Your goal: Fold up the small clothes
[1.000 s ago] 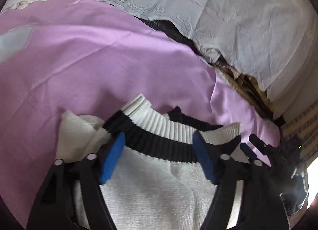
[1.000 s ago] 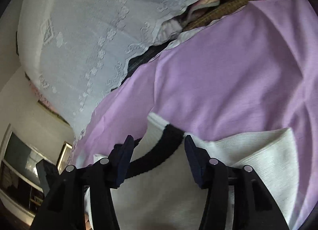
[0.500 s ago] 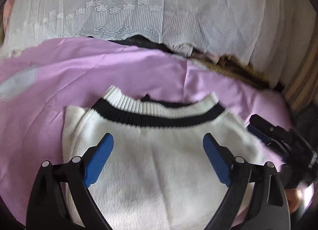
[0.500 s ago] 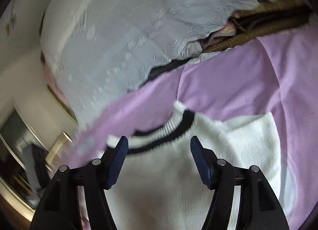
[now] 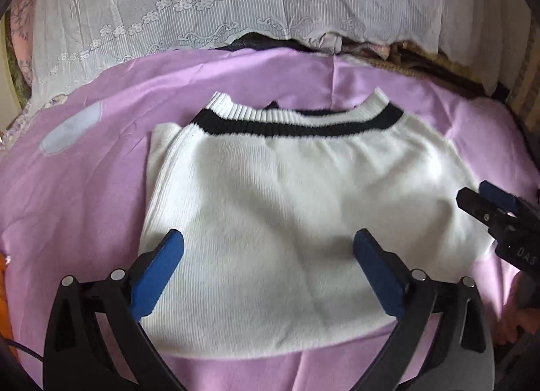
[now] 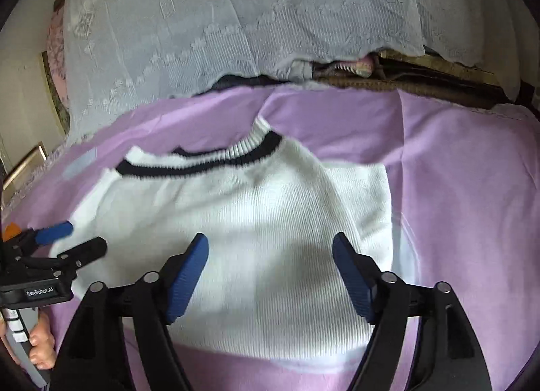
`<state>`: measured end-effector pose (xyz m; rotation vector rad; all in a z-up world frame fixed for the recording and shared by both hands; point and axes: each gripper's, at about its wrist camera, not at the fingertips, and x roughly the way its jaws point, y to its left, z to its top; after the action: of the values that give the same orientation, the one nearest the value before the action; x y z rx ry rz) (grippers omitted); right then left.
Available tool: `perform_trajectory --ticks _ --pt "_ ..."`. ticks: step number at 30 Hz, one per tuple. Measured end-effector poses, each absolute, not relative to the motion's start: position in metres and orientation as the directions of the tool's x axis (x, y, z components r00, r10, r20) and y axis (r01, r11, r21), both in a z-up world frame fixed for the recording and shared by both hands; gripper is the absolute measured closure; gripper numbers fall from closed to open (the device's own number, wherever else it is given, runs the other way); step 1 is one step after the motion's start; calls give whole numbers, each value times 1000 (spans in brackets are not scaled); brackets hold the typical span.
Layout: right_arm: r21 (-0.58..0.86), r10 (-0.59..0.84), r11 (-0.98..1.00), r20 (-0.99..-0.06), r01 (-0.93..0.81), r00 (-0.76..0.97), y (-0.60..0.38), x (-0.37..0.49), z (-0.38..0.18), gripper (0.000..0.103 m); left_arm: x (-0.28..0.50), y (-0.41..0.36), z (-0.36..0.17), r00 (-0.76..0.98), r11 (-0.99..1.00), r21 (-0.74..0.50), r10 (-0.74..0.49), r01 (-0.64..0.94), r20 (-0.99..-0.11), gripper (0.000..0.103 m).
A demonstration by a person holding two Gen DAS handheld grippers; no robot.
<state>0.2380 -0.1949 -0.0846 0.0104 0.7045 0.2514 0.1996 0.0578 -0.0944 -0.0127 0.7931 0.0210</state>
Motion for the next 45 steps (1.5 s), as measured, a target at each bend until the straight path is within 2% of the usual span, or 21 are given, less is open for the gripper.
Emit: perform_trajectory --ticks 2,7,9,12,14,16,17,21,25,26,28,32,33,36,38,39,45 --pt "51 209 967 -714 -249 668 -188 245 -99 17 207 54 -105 660 999 33 43 -27 -750 4" --pt "-25 178 960 -719 -280 672 -186 228 -99 14 199 55 -105 662 999 30 42 -29 -748 4" --pt "6 200 961 -708 -277 678 -191 223 -97 14 191 58 -100 679 999 12 39 -45 -733 4" --pt "68 226 969 -632 -237 742 -209 205 -84 14 176 64 -90 714 998 -63 -24 -29 -700 4" --pt "82 221 971 -652 -223 726 -214 207 -86 13 179 67 -97 683 997 -41 17 -69 -730 4" --pt "124 229 971 -733 -205 640 -218 221 -102 9 192 73 -111 616 994 -68 -4 -81 -788 4" --pt "170 259 965 -756 -202 602 -221 228 -109 6 192 74 -111 616 994 -79 -14 -78 -788 4" --pt "304 365 930 -712 -206 599 -237 227 -110 4 189 73 -108 631 994 -77 -9 -80 -775 4" --pt "323 332 935 -658 -145 676 -249 217 -99 4 179 95 -100 666 963 -258 -145 -74 -732 4" --pt "328 320 935 -624 -133 714 -254 213 -92 5 179 102 -99 667 950 -305 -182 -72 -723 4" --pt "341 330 927 -546 -156 770 -258 203 -77 14 181 113 -97 669 918 -390 -245 -72 -702 4" --pt "310 383 916 -476 -256 792 -242 192 -62 62 183 127 -95 675 866 -495 -323 -72 -664 4" --pt "296 398 912 -477 -284 784 -235 190 -62 67 183 129 -95 677 859 -507 -331 -72 -657 4" --pt "238 427 904 -526 -354 736 -211 193 -69 65 187 132 -95 679 850 -522 -341 -73 -650 4" --pt "248 449 887 -664 -391 598 -193 211 -92 53 189 137 -97 679 836 -543 -355 -77 -643 4" --pt "259 444 888 -699 -381 560 -190 219 -100 52 189 139 -98 680 831 -550 -358 -80 -640 4" --pt "393 497 864 -577 -313 648 -223 204 -85 51 178 116 -79 713 870 -493 -333 -20 -617 5"
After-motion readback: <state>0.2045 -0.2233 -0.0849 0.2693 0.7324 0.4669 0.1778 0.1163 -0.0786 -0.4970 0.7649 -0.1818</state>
